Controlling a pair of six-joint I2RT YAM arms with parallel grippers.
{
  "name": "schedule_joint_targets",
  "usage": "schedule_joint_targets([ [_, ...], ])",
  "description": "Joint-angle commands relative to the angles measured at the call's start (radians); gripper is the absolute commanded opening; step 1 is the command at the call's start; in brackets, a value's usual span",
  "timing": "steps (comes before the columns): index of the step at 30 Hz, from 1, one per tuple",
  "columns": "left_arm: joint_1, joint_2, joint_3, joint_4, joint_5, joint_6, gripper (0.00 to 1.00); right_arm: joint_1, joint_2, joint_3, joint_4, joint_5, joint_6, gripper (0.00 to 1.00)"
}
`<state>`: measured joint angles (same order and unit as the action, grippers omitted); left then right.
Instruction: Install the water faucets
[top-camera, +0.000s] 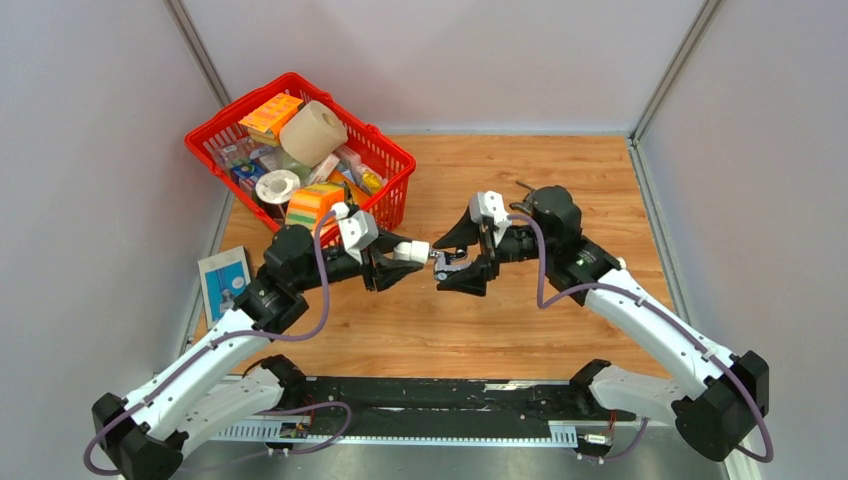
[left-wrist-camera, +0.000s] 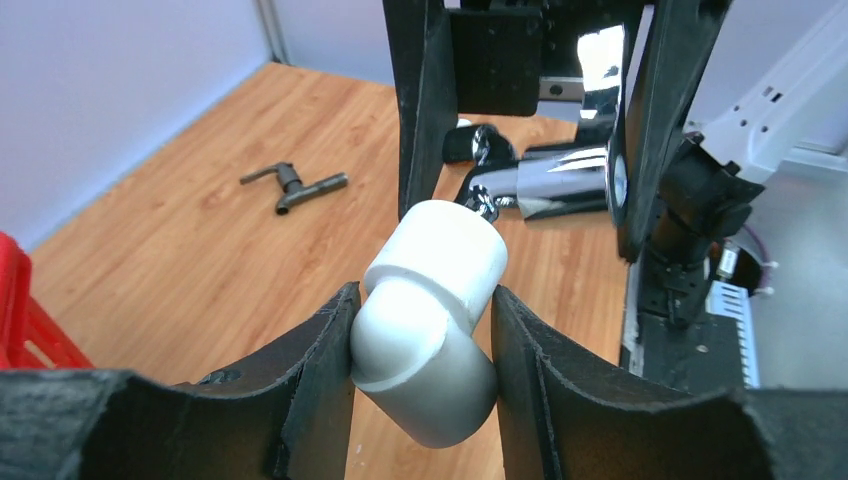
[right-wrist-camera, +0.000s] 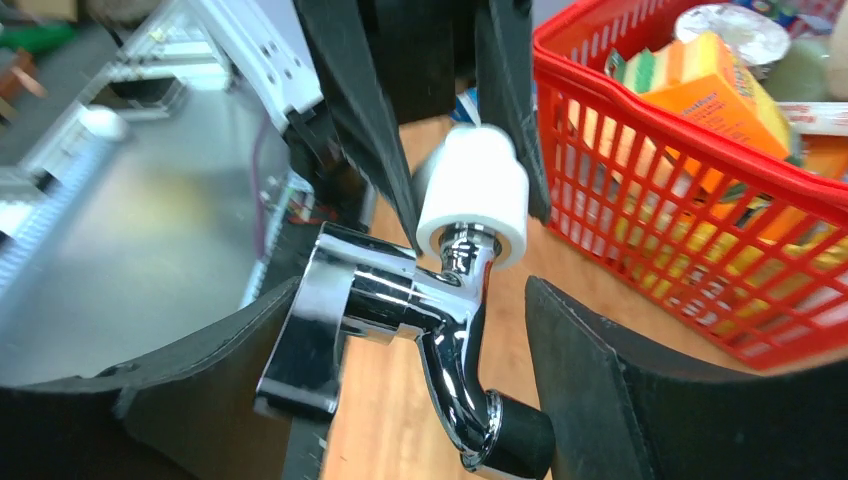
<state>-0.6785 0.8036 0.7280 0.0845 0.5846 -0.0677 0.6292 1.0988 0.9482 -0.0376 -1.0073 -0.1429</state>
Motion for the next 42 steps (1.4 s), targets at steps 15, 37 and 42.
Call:
schedule_joint_targets([
  [15, -0.015, -0.181, -0.222, 0.280, -0.225, 0.115, 0.00, -0.034, 0.110, 0.095, 0.254, 0.179, 0.678, 0.00],
  [37, -0.124, -0.049, -0.119, 0.247, -0.602, 0.088, 0.00, -0.036, 0.105, 0.072, 0.085, 0.299, 0.696, 0.32],
  [42, -0.121, -0.021, -0.041, 0.068, -0.565, -0.024, 0.00, -0.034, 0.047, 0.060, 0.087, 0.283, 0.498, 0.46],
])
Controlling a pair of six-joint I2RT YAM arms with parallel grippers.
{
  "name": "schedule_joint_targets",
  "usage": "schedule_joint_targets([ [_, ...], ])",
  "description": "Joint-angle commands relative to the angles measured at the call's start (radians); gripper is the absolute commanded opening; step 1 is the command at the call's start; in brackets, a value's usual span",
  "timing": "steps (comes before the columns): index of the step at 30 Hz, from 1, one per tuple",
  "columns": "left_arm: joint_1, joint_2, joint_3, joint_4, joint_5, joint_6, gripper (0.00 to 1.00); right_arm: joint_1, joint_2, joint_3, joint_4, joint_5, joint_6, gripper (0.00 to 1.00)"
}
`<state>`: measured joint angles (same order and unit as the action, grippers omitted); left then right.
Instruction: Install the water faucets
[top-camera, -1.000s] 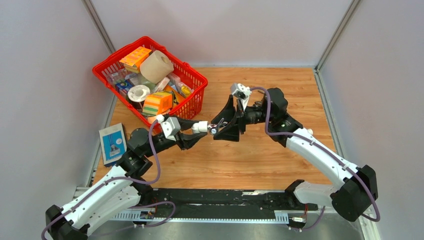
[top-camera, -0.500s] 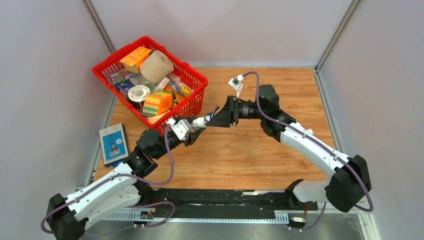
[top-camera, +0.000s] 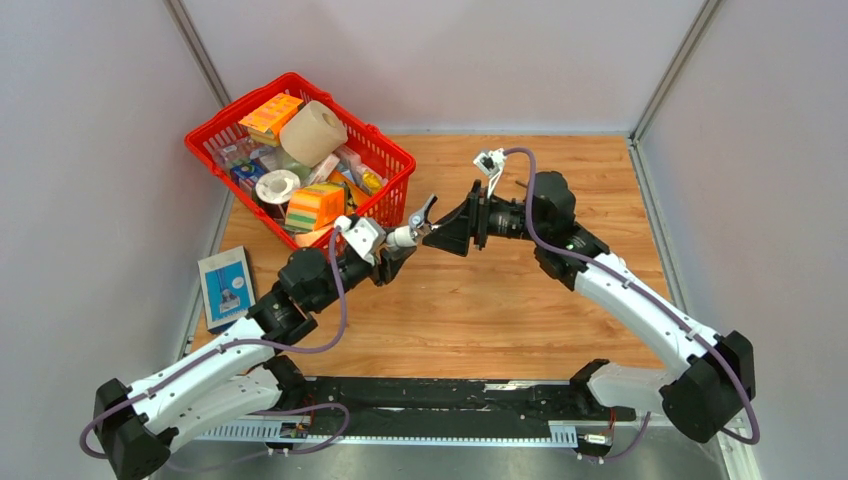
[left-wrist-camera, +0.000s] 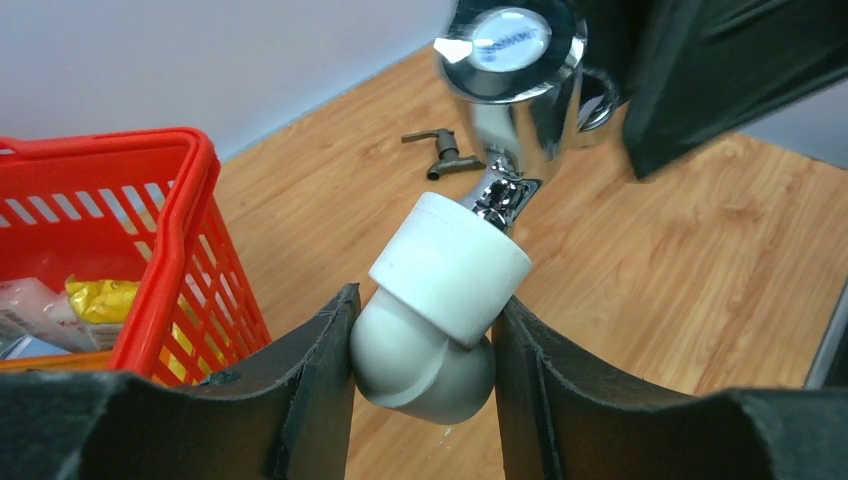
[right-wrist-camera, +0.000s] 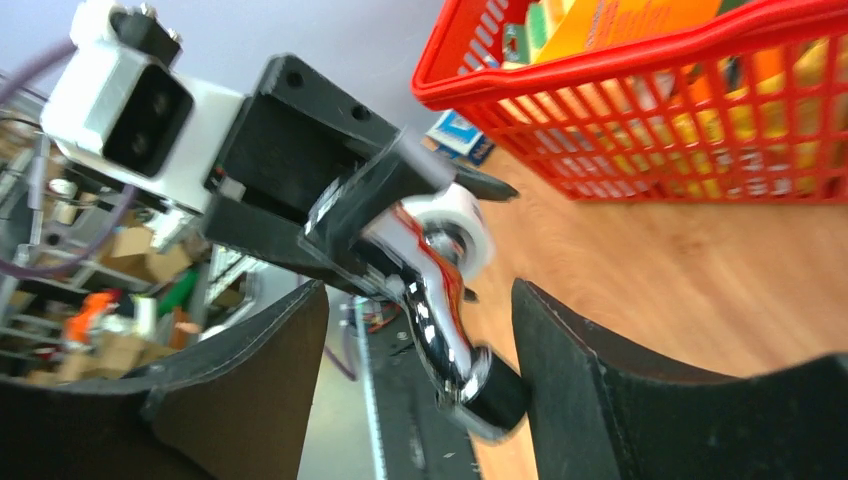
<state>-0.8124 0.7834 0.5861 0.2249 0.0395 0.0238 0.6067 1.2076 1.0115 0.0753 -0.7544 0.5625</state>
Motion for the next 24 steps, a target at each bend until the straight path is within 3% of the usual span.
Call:
schedule_joint_targets([
  [1, 0.013, 0.005, 0.122, -0.093, -0.015, -0.127, 0.00, -0.012, -0.071, -0.007, -0.026, 0.023, -0.239, 0.47],
  [8, 0.016, 0.042, 0.196, -0.205, 0.077, -0.142, 0.00, -0.010, -0.108, -0.021, 0.007, -0.011, -0.351, 0.53],
  [13, 0.016, 0.045, 0.198, -0.196, 0.143, -0.122, 0.00, -0.001, -0.089, -0.004, 0.040, -0.017, -0.348, 0.53],
  [24, 0.016, 0.051, 0.233, -0.173, 0.138, -0.093, 0.00, 0.024, -0.028, -0.002, 0.044, -0.025, -0.247, 0.50],
])
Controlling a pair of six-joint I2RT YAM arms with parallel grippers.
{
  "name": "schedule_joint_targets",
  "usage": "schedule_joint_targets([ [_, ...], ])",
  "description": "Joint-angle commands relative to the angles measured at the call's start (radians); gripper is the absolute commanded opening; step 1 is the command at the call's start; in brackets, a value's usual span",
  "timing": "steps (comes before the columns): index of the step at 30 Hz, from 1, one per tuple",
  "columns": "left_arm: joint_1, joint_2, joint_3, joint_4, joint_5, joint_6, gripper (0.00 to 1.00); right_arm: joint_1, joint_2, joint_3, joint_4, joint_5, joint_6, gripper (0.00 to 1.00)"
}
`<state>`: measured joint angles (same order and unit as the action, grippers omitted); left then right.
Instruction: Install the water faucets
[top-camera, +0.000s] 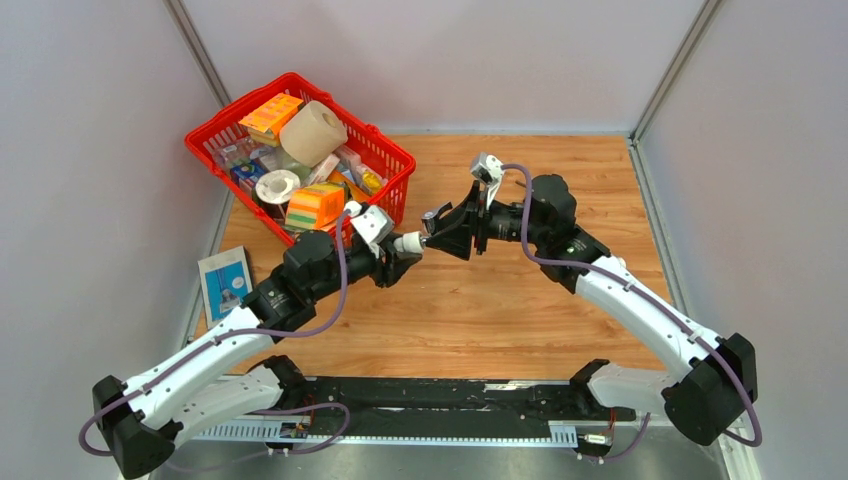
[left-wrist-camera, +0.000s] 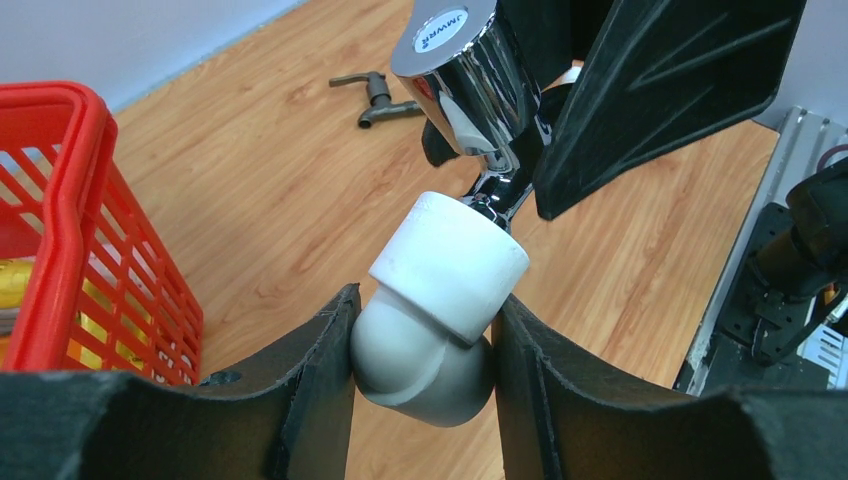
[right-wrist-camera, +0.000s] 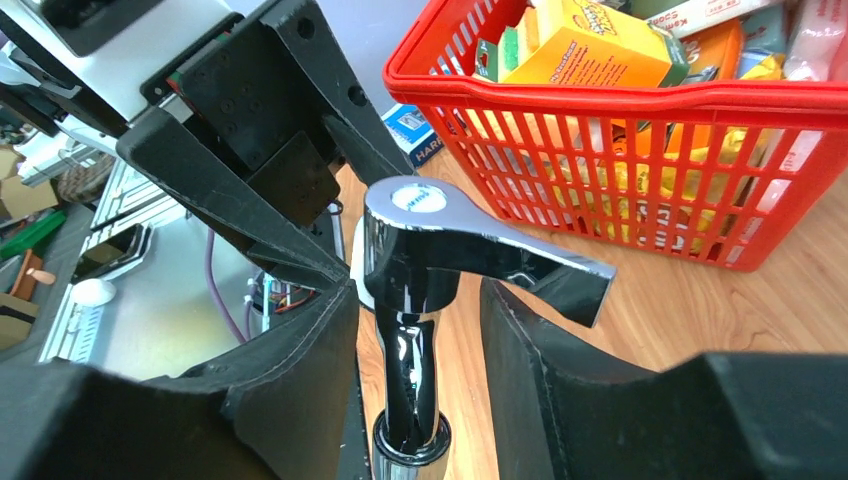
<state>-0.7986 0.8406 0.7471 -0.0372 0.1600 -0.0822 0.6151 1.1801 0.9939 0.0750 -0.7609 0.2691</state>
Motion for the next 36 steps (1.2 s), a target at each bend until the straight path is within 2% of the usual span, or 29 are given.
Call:
schedule_joint_targets([
  [1, 0.002, -0.002, 0.074, 0.094, 0.018, 0.013, 0.00, 0.020, 0.000, 0.012, 0.045, -0.017, 0.051, 0.50],
  [5, 0.002, 0.012, 0.075, 0.115, 0.036, 0.045, 0.00, 0.032, 0.006, 0.005, 0.065, -0.005, 0.102, 0.41],
  [7, 0.002, 0.014, 0.064, 0.138, 0.044, 0.080, 0.00, 0.032, 0.012, 0.011, 0.077, 0.000, 0.146, 0.22],
  [10, -0.013, -0.017, 0.011, 0.198, 0.000, 0.194, 0.00, 0.031, 0.018, 0.020, 0.082, 0.030, 0.231, 0.02],
  [13, -0.062, -0.063, -0.069, 0.297, -0.123, 0.365, 0.00, 0.023, 0.023, 0.017, 0.082, 0.083, 0.378, 0.00],
  [15, -0.122, -0.090, -0.130, 0.385, -0.299, 0.505, 0.00, 0.020, 0.033, 0.008, 0.082, 0.104, 0.473, 0.00],
  [17, -0.180, -0.095, -0.169, 0.453, -0.393, 0.617, 0.00, 0.020, 0.044, -0.001, 0.097, 0.095, 0.536, 0.00],
  [18, -0.192, -0.095, -0.175, 0.462, -0.401, 0.625, 0.00, 0.020, 0.046, -0.008, 0.115, 0.084, 0.533, 0.00],
  [20, -0.192, -0.107, -0.172, 0.454, -0.395, 0.593, 0.01, 0.018, 0.039, -0.014, 0.120, 0.094, 0.497, 0.00],
  [21, -0.192, -0.113, -0.172, 0.444, -0.390, 0.564, 0.05, 0.014, 0.032, -0.014, 0.120, 0.089, 0.475, 0.00],
  [22, -0.192, -0.130, -0.170, 0.435, -0.389, 0.549, 0.20, 0.009, 0.027, -0.012, 0.120, 0.081, 0.454, 0.00],
  [24, -0.191, -0.156, -0.160, 0.392, -0.381, 0.489, 0.44, -0.011, 0.010, -0.008, 0.121, 0.066, 0.432, 0.00],
  [26, -0.188, -0.178, -0.134, 0.279, -0.355, 0.412, 0.63, -0.034, 0.003, 0.000, 0.120, 0.032, 0.392, 0.00],
  [28, -0.169, -0.189, -0.089, 0.176, -0.291, 0.351, 0.72, -0.057, -0.002, 0.003, 0.120, -0.012, 0.339, 0.00],
  [31, -0.072, -0.172, -0.017, 0.068, -0.104, 0.208, 0.75, -0.077, -0.025, -0.001, 0.117, -0.063, 0.193, 0.00],
  [36, 0.082, -0.126, 0.072, 0.042, 0.024, -0.210, 0.79, -0.078, -0.109, -0.043, 0.124, -0.032, -0.078, 0.00],
])
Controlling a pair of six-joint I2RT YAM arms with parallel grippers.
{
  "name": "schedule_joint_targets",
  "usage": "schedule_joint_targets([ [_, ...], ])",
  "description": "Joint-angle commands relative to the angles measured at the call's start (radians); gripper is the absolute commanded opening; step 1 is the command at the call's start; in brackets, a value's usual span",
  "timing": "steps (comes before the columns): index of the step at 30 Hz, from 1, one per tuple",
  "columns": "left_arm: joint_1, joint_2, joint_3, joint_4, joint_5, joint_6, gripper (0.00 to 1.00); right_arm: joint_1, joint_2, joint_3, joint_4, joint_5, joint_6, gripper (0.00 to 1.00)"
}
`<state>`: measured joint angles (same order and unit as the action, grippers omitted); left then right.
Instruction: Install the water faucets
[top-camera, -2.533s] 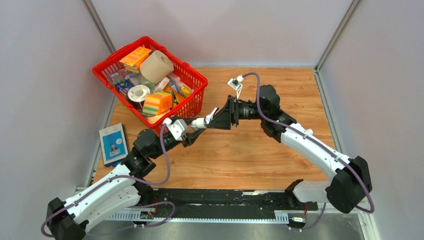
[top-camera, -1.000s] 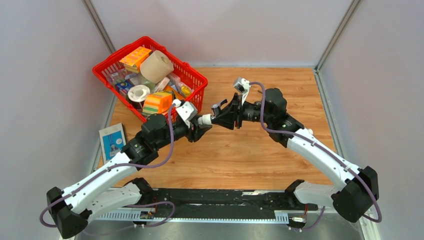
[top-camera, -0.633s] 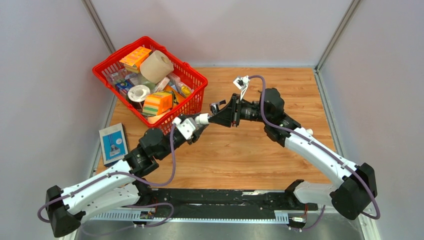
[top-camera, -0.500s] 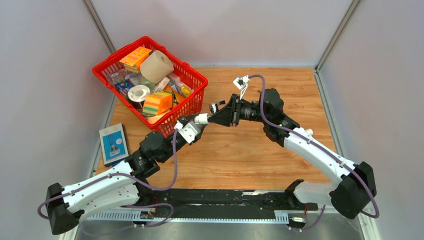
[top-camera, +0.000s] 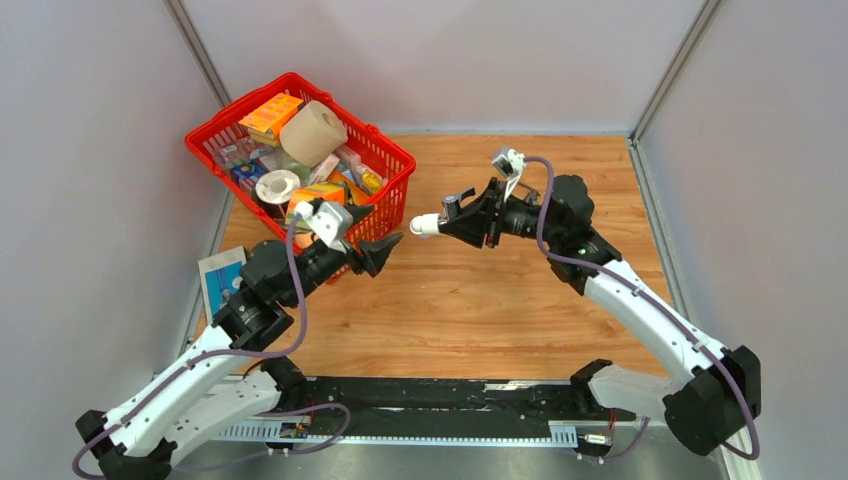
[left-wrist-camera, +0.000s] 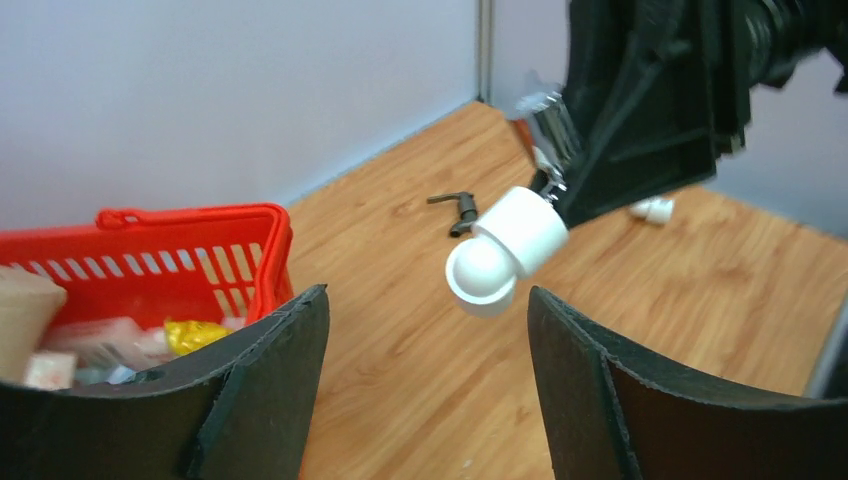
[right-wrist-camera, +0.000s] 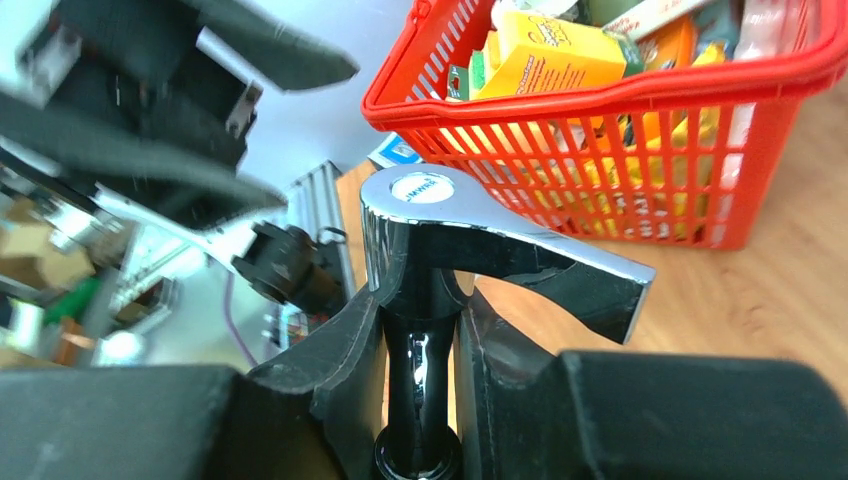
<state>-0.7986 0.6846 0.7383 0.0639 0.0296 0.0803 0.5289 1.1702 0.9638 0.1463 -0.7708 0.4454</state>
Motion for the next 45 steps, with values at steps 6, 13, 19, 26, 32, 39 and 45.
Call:
schedule_joint_targets([
  [6, 0.159, 0.151, 0.213, -0.200, 0.096, -0.814, 0.84, 0.010, -0.207, -0.152, 0.269, 0.004, -0.477, 0.00],
  [13, 0.183, 0.297, 0.263, -0.109, 0.213, -1.131, 0.85, 0.031, -0.233, -0.208, 0.348, 0.014, -0.695, 0.00],
  [19, 0.183, 0.388, 0.233, 0.035, 0.363, -1.299, 0.85, 0.082, -0.239, -0.215, 0.300, 0.051, -0.870, 0.00],
  [26, 0.183, 0.420, 0.167, 0.187, 0.424, -1.429, 0.75, 0.108, -0.228, -0.212, 0.262, 0.083, -0.956, 0.00],
  [32, 0.183, 0.414, 0.132, 0.284, 0.426, -1.447, 0.33, 0.112, -0.204, -0.198, 0.248, 0.110, -0.920, 0.00],
  [39, 0.183, 0.357, 0.085, 0.444, 0.365, -1.329, 0.00, 0.112, -0.169, -0.198, 0.406, 0.143, -0.414, 0.00],
  [45, 0.183, 0.245, 0.004, 0.606, 0.279, -1.084, 0.00, 0.111, -0.141, -0.175, 0.415, 0.289, 0.055, 0.00],
])
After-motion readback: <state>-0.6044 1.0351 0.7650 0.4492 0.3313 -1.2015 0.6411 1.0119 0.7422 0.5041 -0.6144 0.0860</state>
